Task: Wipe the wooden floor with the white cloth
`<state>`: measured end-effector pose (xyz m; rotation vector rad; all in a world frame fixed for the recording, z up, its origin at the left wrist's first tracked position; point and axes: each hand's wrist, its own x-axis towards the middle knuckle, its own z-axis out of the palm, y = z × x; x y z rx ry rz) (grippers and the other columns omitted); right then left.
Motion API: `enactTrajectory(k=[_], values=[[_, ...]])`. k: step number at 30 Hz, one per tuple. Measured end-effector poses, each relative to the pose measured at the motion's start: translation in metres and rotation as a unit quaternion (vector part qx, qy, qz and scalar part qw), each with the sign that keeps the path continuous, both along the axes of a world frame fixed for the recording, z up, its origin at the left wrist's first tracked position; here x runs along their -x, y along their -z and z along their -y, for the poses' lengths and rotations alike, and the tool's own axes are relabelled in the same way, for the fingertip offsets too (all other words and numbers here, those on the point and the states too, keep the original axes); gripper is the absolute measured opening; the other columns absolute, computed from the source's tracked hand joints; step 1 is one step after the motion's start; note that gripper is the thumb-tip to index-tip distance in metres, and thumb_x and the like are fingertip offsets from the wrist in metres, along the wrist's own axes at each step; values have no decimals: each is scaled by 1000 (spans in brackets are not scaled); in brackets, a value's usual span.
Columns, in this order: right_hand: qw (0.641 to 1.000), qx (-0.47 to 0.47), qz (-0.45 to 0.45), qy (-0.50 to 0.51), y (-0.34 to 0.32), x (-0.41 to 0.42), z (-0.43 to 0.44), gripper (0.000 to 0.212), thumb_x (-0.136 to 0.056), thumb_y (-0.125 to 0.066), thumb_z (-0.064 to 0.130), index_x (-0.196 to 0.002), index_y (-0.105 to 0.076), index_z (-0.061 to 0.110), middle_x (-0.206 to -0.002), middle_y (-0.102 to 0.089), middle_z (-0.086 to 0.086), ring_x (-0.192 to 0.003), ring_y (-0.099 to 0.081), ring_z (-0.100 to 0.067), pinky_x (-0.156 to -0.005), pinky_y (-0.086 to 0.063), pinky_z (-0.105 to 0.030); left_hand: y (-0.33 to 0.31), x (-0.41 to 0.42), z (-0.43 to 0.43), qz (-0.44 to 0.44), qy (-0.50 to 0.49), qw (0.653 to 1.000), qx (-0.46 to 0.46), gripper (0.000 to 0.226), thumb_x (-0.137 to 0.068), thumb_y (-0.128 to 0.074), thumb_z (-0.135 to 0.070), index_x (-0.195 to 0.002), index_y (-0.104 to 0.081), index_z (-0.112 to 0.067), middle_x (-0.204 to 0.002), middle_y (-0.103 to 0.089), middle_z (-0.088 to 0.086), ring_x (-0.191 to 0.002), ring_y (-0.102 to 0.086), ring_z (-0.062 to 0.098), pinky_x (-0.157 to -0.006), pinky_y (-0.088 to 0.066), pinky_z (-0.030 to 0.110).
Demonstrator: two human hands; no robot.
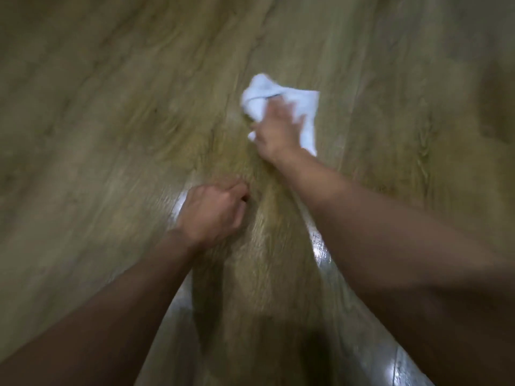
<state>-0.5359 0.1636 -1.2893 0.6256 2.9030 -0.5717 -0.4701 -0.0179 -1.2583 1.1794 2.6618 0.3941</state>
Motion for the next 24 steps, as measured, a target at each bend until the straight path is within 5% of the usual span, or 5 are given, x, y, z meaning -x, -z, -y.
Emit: enactTrajectory(k=[5, 11, 15, 19, 24], values=[[956, 14, -98, -276, 3, -55, 36, 64, -94, -50, 28, -149, -21, 14, -158, -20, -5, -147, -14, -19, -119, -3, -40, 1, 2, 30, 8, -23, 999, -44, 42, -79, -34, -34, -90, -70, -16, -94, -73, 6, -84, -71, 27, -66, -56, 42], [994, -18, -92, 65, -6, 19, -5, 57, -87, -53, 30, -138, -37, 11, -140, -43, -12, -133, -36, -32, -108, -28, -52, 4, 14, 73, 1, -85, 996, -32, 37, -82, -40, -26, -105, -68, -16, -105, -72, 5, -93, -69, 25, -71, -57, 43], [994, -36, -48, -94, 7, 40, 77, 67, -97, -39, 36, -150, -8, 7, -160, -11, -9, -147, -7, -28, -116, -2, -54, 12, 13, 78, 3, -114, 994, 2, 43, -79, -39, -26, -112, -65, -19, -124, -65, 2, -116, -61, 21, -85, -54, 40], [950, 5, -99, -295, 9, -40, 80, 59, -97, -42, 33, -150, -21, 17, -157, -23, 1, -146, -16, -17, -118, -3, -43, 18, -1, 70, -15, -151, 987, -48, 44, -75, -43, -15, -110, -69, -11, -122, -66, 9, -116, -61, 26, -98, -47, 37], [988, 17, -51, -148, -4, -55, 22, 54, -97, -43, 29, -147, -27, 14, -156, -26, -3, -144, -19, -20, -116, -15, -50, 12, -15, 57, 48, -190, 981, -20, 48, -82, -50, -7, -130, -55, -4, -143, -49, 11, -138, -39, 23, -116, -22, 30]])
